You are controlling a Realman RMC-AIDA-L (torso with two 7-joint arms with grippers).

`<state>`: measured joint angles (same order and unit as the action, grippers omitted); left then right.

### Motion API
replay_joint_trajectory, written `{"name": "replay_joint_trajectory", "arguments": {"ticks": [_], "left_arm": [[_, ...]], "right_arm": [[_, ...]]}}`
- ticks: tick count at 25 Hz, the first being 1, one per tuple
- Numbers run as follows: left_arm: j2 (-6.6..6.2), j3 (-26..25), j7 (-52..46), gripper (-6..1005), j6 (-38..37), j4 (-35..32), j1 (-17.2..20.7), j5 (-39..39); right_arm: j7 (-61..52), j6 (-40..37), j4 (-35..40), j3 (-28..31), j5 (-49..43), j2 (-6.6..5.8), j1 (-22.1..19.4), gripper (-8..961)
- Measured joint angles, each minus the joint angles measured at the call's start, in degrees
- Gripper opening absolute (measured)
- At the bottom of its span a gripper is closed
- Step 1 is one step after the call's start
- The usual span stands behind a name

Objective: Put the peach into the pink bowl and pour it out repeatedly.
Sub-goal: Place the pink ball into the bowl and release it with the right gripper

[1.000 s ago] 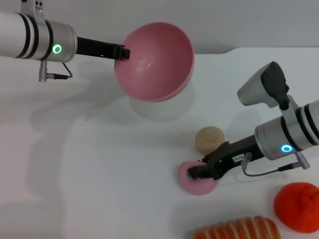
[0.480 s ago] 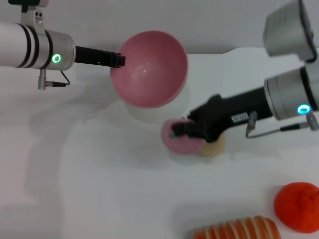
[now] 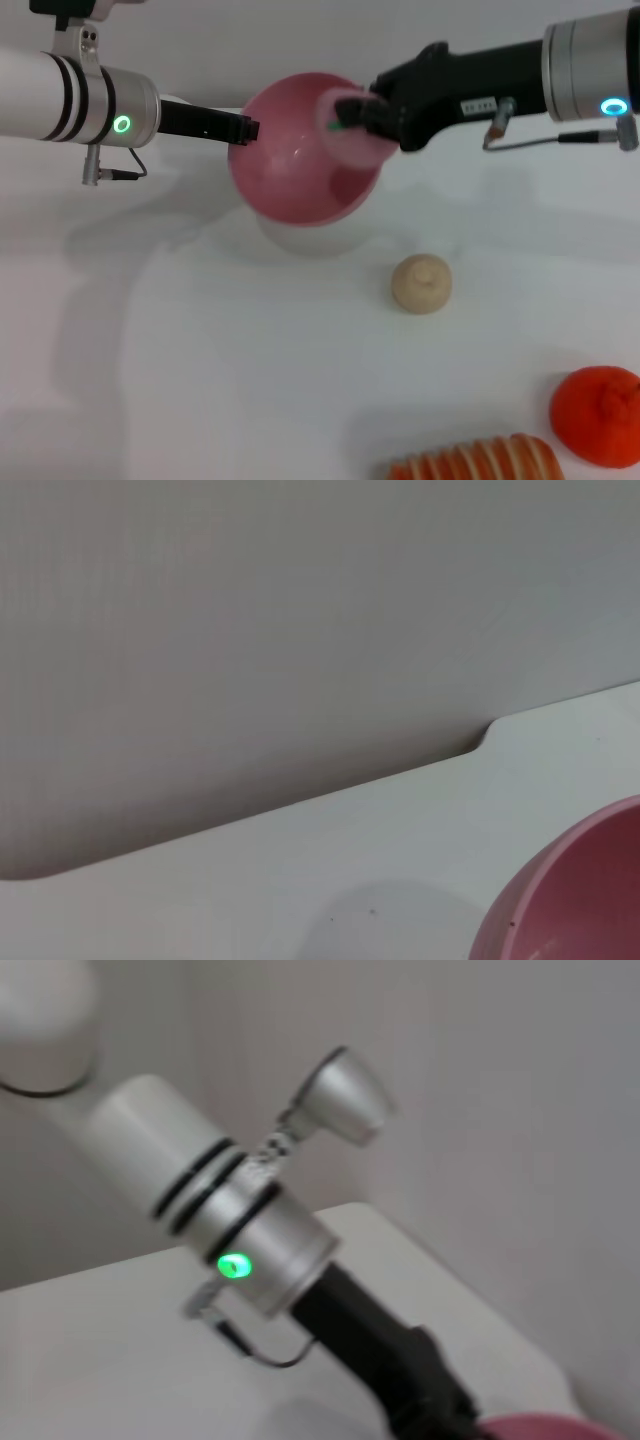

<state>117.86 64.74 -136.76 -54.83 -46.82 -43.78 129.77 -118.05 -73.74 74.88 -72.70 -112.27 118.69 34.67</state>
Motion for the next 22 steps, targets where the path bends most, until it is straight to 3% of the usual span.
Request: {"name": "replay_joint_trajectory", "arguments": {"ticks": [11,22], "left_arm": [[0.10,2.23,-0.02,45,0.03,-0.03,-0.51,-0.78],[0.08,2.24,0.00,44,0.25,-0.03,-0.61,-0.85]], "right_arm": [[6.23,9.53,-11.95,-0.54,-0.11,-0.02,4.72,118],[9.79,11.69,-13.68,-0.51,0.59,0.14,4.40,194]]}}
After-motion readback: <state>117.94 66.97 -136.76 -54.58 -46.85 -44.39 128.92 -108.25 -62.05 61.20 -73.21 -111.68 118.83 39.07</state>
